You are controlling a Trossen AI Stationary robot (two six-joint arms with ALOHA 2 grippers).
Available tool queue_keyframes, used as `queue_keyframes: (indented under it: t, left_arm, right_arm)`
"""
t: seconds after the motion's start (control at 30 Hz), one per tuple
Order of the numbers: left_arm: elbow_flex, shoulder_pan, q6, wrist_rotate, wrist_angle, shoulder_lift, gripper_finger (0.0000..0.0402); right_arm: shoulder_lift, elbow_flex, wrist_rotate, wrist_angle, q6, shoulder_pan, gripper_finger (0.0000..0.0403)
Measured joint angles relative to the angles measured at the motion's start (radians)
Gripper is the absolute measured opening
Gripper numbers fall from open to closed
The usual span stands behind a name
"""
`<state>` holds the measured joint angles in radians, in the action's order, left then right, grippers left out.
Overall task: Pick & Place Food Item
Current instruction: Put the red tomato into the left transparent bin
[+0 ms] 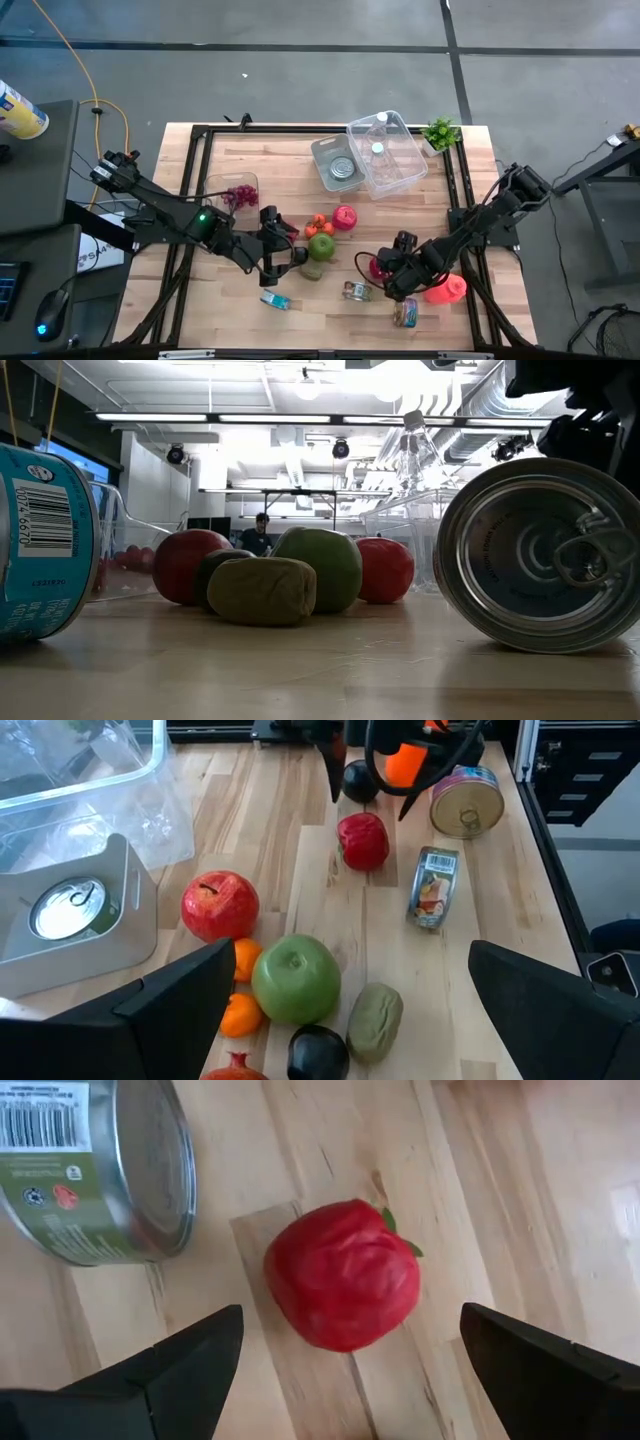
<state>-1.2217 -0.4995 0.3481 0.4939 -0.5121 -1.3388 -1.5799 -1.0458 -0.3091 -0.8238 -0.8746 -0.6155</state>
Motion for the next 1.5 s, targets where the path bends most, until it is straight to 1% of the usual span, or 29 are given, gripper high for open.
queue_keyframes:
  t: [0.2,0.5,0.63,0.93,1.07,1.17,1.4,1.5]
  left_arm:
    - [0.000,0.000,0.000,0.000,0.000,0.000,0.0390]
    - [0.000,0.000,0.027,-0.002,0.006,0.000,0.0390]
    - [0.000,-0.003,0.027,-0.002,0.030,0.000,0.0390]
    - [0.000,-0.003,0.000,-0.001,0.057,0.000,0.0390]
    - [0.000,-0.002,-0.044,0.000,0.057,0.000,0.0390]
    - [0.000,-0.002,-0.063,0.000,0.057,0.000,0.0390]
    - [0.000,-0.002,-0.064,0.000,0.056,0.000,0.0390]
    - [0.000,-0.002,-0.064,0.000,0.052,0.000,0.0390]
  right_arm:
    - [0.000,0.000,-0.029,0.005,0.014,0.000,0.0360]
    - [-0.002,0.000,-0.032,0.029,0.027,0.000,0.0360]
    - [-0.041,0.000,-0.032,0.043,0.067,0.001,0.0360]
    - [-0.122,0.000,-0.055,0.045,0.078,0.008,0.0360]
    - [-0.152,0.000,-0.051,0.050,0.090,0.016,0.0356]
    - [-0.168,0.000,-0.054,0.051,0.097,0.017,0.0338]
    - [-0.171,0.000,-0.059,0.051,0.120,0.016,0.0254]
    - [-0.171,0.000,-0.059,0.051,0.120,0.016,0.0234]
